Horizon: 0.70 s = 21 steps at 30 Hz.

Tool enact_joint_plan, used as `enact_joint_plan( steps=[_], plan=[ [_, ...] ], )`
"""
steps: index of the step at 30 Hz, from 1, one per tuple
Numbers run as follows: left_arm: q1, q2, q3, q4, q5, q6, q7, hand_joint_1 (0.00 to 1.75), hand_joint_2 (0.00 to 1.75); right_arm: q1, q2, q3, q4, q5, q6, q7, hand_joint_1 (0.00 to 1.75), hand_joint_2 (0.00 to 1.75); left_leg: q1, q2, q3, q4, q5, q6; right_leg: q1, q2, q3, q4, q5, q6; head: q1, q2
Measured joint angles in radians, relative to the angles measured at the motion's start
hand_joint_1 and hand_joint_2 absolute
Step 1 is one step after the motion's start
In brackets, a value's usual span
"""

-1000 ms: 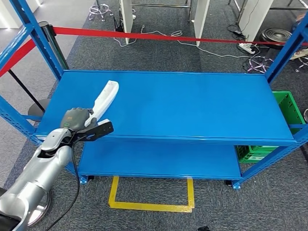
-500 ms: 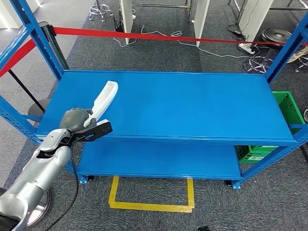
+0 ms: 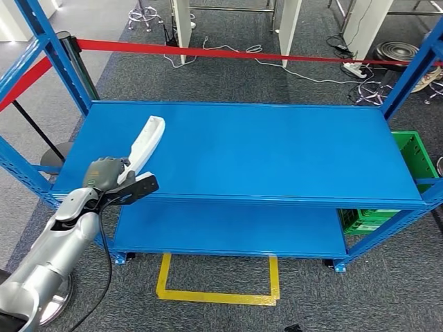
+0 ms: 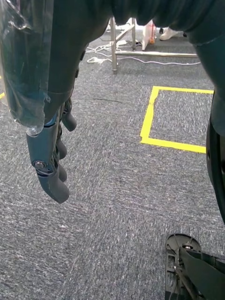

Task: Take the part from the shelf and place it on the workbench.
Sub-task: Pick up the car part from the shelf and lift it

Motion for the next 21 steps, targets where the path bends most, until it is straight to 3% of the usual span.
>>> enact_joint_plan(
  steps=[15, 21],
  plan=[
    [0.063, -0.002, 0.042, -0.082, 0.015, 0.048, -0.016, 1.75, 1.75, 0.0, 0.0, 0.0, 0.0, 0.007, 0.0, -0.001, 0.0, 1.75, 0.0, 0.0, 0.0, 0.0, 0.0, 0.0, 0.0, 0.0, 0.0, 0.0, 0.0, 0.0, 0.0, 0.0],
    [0.132, -0.037, 0.09, -0.163, 0.08, 0.146, -0.079, 1.75, 1.75, 0.0, 0.0, 0.0, 0.0, 0.012, -0.003, 0.0, 0.0, 1.75, 0.0, 0.0, 0.0, 0.0, 0.0, 0.0, 0.0, 0.0, -0.001, 0.0, 0.0, 0.0, 0.0, 0.0]
  ],
)
